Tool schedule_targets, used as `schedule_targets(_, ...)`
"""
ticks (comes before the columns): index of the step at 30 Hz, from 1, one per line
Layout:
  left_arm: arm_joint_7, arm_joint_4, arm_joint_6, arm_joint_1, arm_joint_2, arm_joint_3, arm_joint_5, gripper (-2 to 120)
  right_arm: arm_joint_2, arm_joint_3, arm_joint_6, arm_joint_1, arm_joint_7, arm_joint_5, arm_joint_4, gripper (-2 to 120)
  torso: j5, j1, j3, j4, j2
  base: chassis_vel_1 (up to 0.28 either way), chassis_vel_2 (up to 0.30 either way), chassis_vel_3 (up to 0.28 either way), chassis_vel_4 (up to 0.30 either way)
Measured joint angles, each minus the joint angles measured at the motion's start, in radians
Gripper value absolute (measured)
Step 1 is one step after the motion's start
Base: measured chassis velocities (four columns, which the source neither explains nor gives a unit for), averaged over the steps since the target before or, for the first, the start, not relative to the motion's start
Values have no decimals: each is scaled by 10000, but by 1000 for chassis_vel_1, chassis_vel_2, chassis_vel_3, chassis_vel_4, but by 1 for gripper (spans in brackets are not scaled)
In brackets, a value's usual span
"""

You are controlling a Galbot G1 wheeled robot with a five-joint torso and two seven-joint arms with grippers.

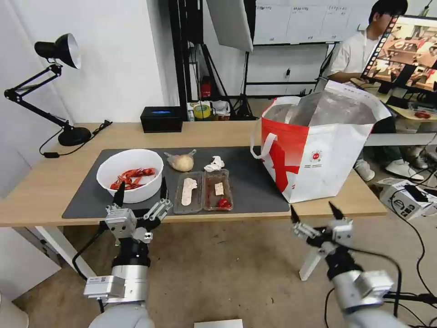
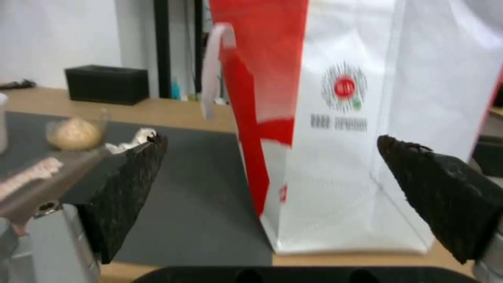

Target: Pick up the trash from the table and place it into the takeout bag.

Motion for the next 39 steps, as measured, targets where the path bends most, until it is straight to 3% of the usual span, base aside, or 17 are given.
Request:
schedule_targets(2, 14, 85, 0, -4, 37, 32, -17, 100, -943, 260, -612, 380, 218, 927, 367, 100, 1, 1, 0, 1, -1, 0, 0, 0, 0)
schedule_targets(5, 32, 158, 21, 0, 71, 76, -18, 100, -1509, 382, -940, 635, 306, 1481, 533, 100, -8, 1, 0, 5, 0, 0, 0, 0, 0)
schedule_targets(20, 97, 341, 232, -133, 319, 179, -229, 100, -1379, 328, -1006, 613, 235, 1571, 335, 100, 0, 1, -1, -1, 2, 0, 0, 0, 0)
schedule_targets(24, 180, 341, 491, -189, 511, 121, -851, 100, -1319, 324, -990, 583, 230, 1550, 344, 100, -1, 0, -1, 0, 2, 0, 0, 0, 0)
schedule_targets(27, -158, 274, 1062, -364, 692, 109, -2090, 100, -1297, 322, -971, 545, 227, 1531, 407, 100, -1, 1, -1, 0, 3, 0, 0, 0, 0)
schedule_targets(29, -197, 264, 1114, -378, 703, 111, -2205, 100, -1296, 322, -968, 537, 227, 1529, 415, 100, -1, 1, -1, 0, 3, 0, 0, 0, 0)
schedule_targets(31, -1351, 34, 1979, -683, 800, 347, -4935, 100, -1274, 332, -932, 423, 223, 1511, 492, 100, -2, 1, -1, 0, 3, 0, 0, 0, 0)
schedule_targets(32, -1351, 34, 1979, -683, 800, 347, -4935, 100, -1274, 332, -932, 423, 223, 1511, 492, 100, -2, 1, -1, 0, 3, 0, 0, 0, 0)
schedule_targets(34, -2176, -177, 2395, -864, 729, 460, -6848, 100, -1265, 334, -920, 384, 220, 1500, 499, 100, -1, 0, -1, -1, 3, 0, 0, 0, 0)
schedule_targets(35, -2176, -177, 2395, -864, 729, 460, -6848, 100, -1265, 334, -920, 384, 220, 1500, 499, 100, -1, 0, -1, -1, 3, 0, 0, 0, 0)
schedule_targets(36, -2982, -406, 2663, -1040, 586, 529, -8564, 100, -1281, 337, -918, 375, 221, 1493, 501, 100, -1, 1, -1, 0, 3, 0, 0, 0, 0)
schedule_targets(37, -3466, -529, 2793, -1142, 495, 537, -9598, 100, -1310, 341, -917, 357, 220, 1490, 507, 100, -1, 1, -1, -1, 3, 0, 0, 0, 0)
schedule_targets(38, -3466, -529, 2793, -1142, 495, 537, -9598, 100, -1310, 341, -917, 357, 220, 1490, 507, 100, -1, 1, -1, -1, 3, 0, 0, 0, 0)
schedule_targets(39, -3773, -600, 2871, -1198, 436, 520, -10365, 100, -1325, 344, -916, 328, 221, 1486, 512, 100, -1, 1, -1, 0, 3, 0, 0, 0, 0)
